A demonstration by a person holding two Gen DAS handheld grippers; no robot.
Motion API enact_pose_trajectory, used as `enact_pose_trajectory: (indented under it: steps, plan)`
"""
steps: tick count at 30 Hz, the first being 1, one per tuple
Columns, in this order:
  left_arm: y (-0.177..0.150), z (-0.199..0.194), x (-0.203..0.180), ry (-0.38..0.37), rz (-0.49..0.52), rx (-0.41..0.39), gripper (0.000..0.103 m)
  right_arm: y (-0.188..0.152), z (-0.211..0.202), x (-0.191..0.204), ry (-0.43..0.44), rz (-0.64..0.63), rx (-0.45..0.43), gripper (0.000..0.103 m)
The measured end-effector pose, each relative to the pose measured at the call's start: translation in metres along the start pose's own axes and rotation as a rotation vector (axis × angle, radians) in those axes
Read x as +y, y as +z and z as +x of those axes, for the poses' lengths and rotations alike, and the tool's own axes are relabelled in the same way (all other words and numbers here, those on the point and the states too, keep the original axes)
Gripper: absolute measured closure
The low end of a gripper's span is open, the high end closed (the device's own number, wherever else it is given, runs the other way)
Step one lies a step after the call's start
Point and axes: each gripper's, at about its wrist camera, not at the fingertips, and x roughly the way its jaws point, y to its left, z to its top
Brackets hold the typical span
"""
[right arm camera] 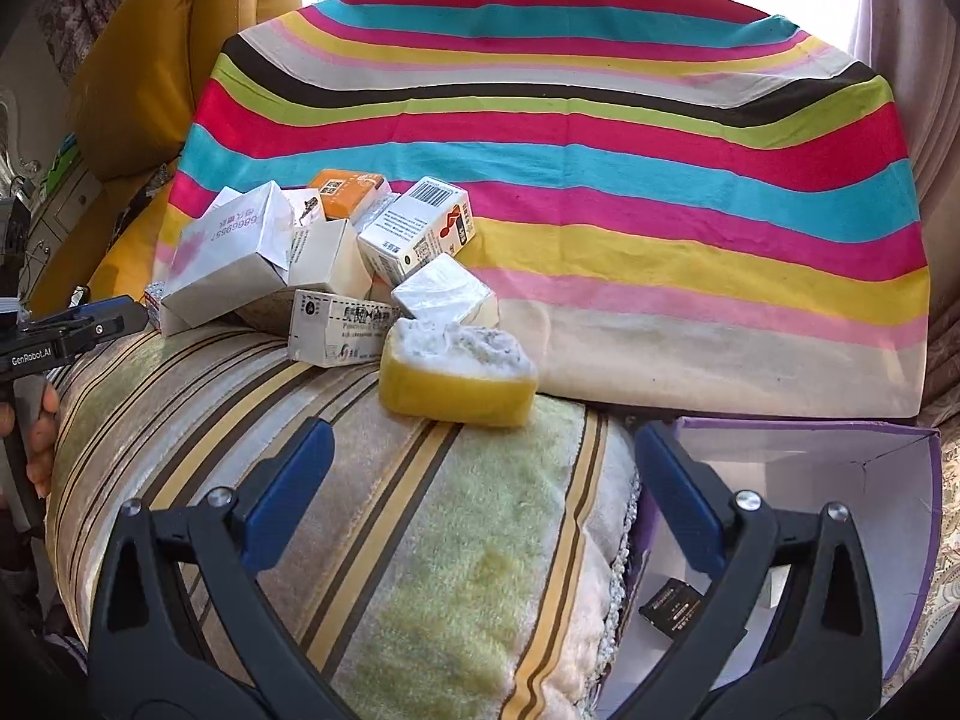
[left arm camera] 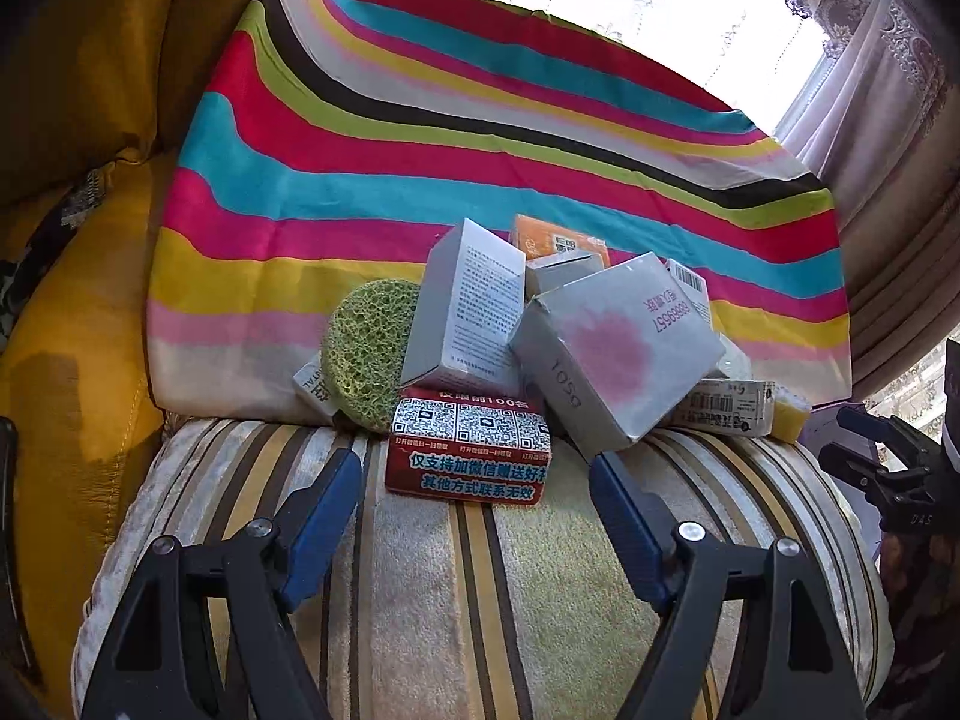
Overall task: Organize objects
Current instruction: 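Move both open tools back to the pile of boxes, then grasp the red QR-code box with the left tool while the right tool grasps the yellow sponge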
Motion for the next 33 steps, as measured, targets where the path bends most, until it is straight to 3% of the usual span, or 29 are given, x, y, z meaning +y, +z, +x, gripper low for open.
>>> enact_pose_trajectory:
  steps: [15, 18, 19, 20, 22, 23, 28, 33]
  plan:
    - [0.016, 0.028, 0.003, 0.031, 0.041, 0.066, 0.022, 0.024, 0.047, -0.007, 0.061, 0.031, 0.094, 0.002]
    - [0.016, 0.029, 0.0, 0.029, 0.059, 0.069, 0.033, 0.026, 0.052, -0.005, 0.045, 0.022, 0.103, 0.002]
    - [0.015, 0.03, 0.0, 0.025, 0.061, 0.073, 0.041, 0.027, 0.053, -0.003, 0.038, 0.014, 0.107, 0.006]
    - [0.016, 0.031, 0.0, 0.023, 0.062, 0.078, 0.043, 0.027, 0.054, -0.002, 0.031, 0.006, 0.113, 0.01]
    - [0.015, 0.029, 0.0, 0.018, 0.068, 0.072, 0.043, 0.026, 0.057, 0.0, 0.017, -0.004, 0.128, 0.028]
    - [0.015, 0.028, -0.001, 0.016, 0.073, 0.067, 0.043, 0.025, 0.057, 0.001, 0.009, -0.01, 0.127, 0.031]
    - [0.012, 0.02, -0.003, 0.015, 0.078, 0.053, 0.043, 0.023, 0.046, 0.011, -0.066, -0.058, 0.087, 0.033]
    - [0.0, 0.005, -0.004, 0.002, 0.072, 0.033, 0.043, 0.017, 0.032, 0.013, -0.074, -0.056, 0.059, 0.033]
